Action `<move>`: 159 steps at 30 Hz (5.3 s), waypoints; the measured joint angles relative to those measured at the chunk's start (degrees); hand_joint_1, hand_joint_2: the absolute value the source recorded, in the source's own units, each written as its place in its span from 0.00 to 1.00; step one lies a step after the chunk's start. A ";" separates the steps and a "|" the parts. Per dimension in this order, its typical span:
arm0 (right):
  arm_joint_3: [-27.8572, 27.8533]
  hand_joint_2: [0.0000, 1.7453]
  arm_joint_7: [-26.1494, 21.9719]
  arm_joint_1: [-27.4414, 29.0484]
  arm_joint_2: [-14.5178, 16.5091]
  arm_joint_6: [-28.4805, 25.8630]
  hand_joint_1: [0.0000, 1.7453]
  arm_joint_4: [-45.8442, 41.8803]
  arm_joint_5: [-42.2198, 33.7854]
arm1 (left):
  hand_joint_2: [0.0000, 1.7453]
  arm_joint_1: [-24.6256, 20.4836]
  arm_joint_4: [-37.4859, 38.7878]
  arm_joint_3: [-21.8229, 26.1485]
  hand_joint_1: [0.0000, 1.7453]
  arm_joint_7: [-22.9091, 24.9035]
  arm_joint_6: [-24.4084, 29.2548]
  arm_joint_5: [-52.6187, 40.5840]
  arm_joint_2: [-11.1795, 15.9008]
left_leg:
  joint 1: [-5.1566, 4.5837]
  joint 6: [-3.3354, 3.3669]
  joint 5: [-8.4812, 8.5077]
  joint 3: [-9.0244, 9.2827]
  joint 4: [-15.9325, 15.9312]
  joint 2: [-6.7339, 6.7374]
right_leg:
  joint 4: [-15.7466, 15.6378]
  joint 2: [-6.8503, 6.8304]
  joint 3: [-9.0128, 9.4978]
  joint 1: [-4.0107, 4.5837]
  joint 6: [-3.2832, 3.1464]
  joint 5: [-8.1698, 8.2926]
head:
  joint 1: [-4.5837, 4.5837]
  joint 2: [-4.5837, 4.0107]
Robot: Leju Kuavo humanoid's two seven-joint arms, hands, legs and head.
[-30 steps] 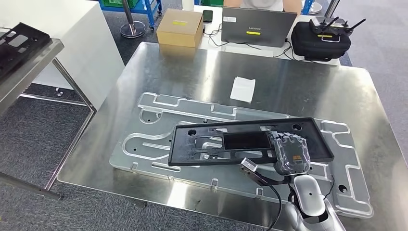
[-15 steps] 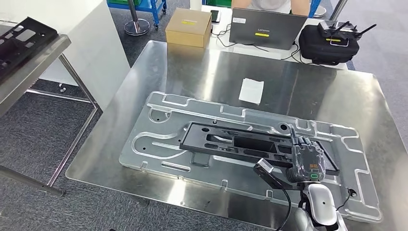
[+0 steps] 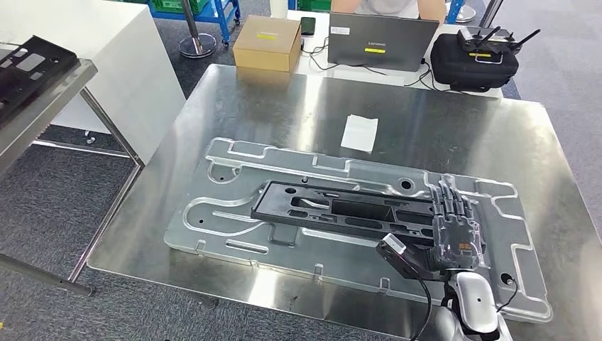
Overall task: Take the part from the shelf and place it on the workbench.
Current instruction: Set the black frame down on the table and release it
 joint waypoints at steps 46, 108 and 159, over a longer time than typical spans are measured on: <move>-0.02 0.00 7.95 -20.17 5.62 9.64 0.00 14.86 -1.68 | 0.00 -21.13 9.49 -1.15 0.00 12.88 14.50 -8.19 -17.05 | -0.55 2.82 -0.12 2.25 -3.21 -0.03 | 2.85 -0.07 -4.34 -0.28 2.27 2.89 | 0.33 0.00; -10.02 0.00 -33.92 28.86 6.20 -11.31 0.00 -42.09 -49.11 | 0.00 -1.51 0.19 10.13 0.00 -7.38 1.52 5.73 1.14 | -0.38 2.06 5.10 -3.66 -2.72 0.74 | 0.30 -0.11 7.47 0.26 1.50 -5.73 | 0.39 0.00; -75.78 0.00 -39.58 7.07 15.29 20.46 0.00 48.37 -36.04 | 0.00 -1.25 -0.11 11.23 0.00 -7.11 6.09 10.55 -1.89 | -0.35 2.79 -1.37 4.70 -4.43 2.25 | 1.36 -3.58 0.44 0.46 2.29 -2.26 | 0.10 -0.01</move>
